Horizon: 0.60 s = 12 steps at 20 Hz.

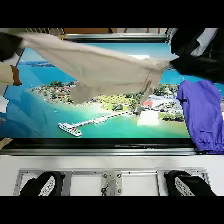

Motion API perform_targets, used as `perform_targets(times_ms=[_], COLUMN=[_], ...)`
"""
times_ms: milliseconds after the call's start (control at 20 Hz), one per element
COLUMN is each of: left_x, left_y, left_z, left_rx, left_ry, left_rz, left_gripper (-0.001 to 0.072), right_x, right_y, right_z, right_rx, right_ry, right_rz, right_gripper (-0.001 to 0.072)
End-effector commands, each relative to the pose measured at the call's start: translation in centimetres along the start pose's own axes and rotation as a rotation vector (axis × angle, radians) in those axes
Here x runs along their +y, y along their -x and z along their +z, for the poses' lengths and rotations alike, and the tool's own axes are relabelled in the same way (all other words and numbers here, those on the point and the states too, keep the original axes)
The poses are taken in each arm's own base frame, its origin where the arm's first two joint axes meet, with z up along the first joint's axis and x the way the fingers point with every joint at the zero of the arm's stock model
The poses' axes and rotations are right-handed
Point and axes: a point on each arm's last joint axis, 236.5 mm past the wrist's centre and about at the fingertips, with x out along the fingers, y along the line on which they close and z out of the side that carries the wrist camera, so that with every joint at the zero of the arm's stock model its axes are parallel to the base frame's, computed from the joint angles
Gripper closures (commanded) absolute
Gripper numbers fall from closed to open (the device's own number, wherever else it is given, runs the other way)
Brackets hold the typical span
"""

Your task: Fold the clothes and pants, and hang the long-sleeved shirts on hangers.

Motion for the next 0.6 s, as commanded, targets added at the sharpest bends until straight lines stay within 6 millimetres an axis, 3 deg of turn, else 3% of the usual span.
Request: perform_targets(times_ms=[0,150,250,350,450,550], left_x=[-7.6,-10.2,-10.0,-8.3,-5.5,-2.0], left_y=[11.8,16.6,16.9,14.1,9.2,2.8], left_z=[6.6,8.3,8.7,8.3,7.6,6.1], left_rx=[-0.297,-0.437,-0.472,-0.427,-0.339,-0.230], left_ry=[-0.131,-0.136,-0.124,-0.089,-0.038,0.025], left_rz=[-0.049,-0.073,-0.071,-0.058,-0.039,-0.020], left_gripper=[0.0700,0.0701,0.0701,0.0701,0.0701,0.0700], right_x=[6.2,8.3,9.0,8.9,7.8,5.8], right_y=[10.1,14.3,15.4,14.8,12.6,9.1], right_z=[3.9,3.9,3.6,2.5,0.5,-2.0], right_rx=[-0.203,-0.272,-0.285,-0.228,-0.103,0.063], right_ry=[0.103,0.053,0.007,-0.072,-0.148,-0.218], right_rz=[0.019,0.023,0.038,0.049,0.040,0.017], right_gripper=[0.0701,0.0701,0.0701,0.0701,0.0701,0.0702])
